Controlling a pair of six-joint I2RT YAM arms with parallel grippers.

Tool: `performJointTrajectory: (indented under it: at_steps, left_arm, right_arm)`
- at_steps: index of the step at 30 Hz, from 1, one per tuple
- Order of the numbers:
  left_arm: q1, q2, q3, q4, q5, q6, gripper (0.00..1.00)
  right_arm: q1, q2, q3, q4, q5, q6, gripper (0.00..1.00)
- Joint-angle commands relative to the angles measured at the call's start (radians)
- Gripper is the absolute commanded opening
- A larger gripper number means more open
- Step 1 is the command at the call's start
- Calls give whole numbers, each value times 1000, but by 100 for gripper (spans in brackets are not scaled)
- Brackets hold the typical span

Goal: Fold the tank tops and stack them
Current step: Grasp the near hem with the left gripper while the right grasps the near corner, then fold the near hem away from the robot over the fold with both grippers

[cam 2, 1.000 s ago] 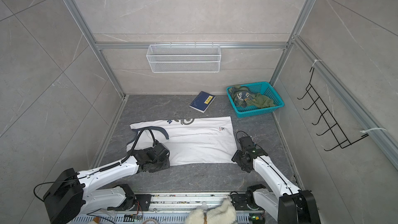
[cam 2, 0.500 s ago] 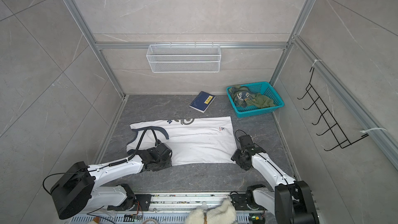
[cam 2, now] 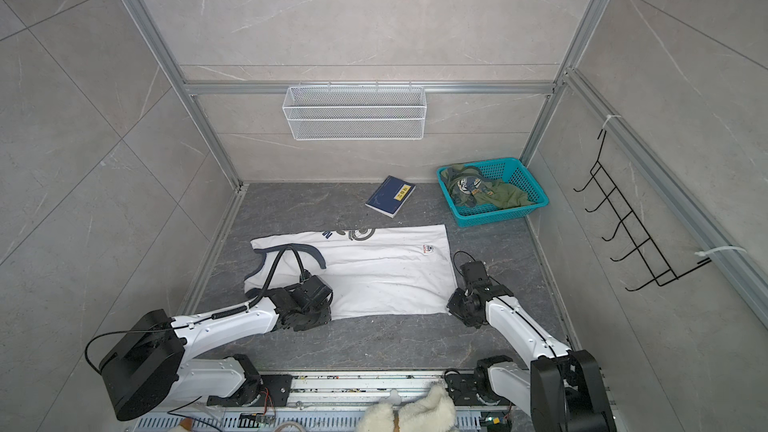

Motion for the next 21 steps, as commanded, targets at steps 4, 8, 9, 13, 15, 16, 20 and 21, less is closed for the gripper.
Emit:
performJointTrajectory:
  at_steps: [4,8,9,13,15,16,20,21]
  left_arm:
    - [-3,-48,46,-93,-19,3,16]
    - [-2,-49,102,-148,-16,45,12]
    - [-1,-46,120,-166,-16,55,11]
    - [2,-37,167,-190,-41,83,10]
    - [16,-28,197,-203,-50,98,10]
    - [26,-23,210,-203,-48,104,10]
    - [83,9,270,-197,-42,141,10]
    - [98,19,282,-188,-36,154,10]
  right_arm:
    - [2,-25,28,-49,23,-20,14]
    - [1,-49,57,-79,33,-30,11]
    - [1,-54,69,-89,39,-34,11]
    - [2,-59,116,-104,46,-52,7]
    - [1,-55,148,-106,47,-59,5]
    - [1,-53,161,-105,47,-60,5]
    - [1,-22,235,-100,65,-64,2]
    - [0,-8,252,-93,70,-67,2]
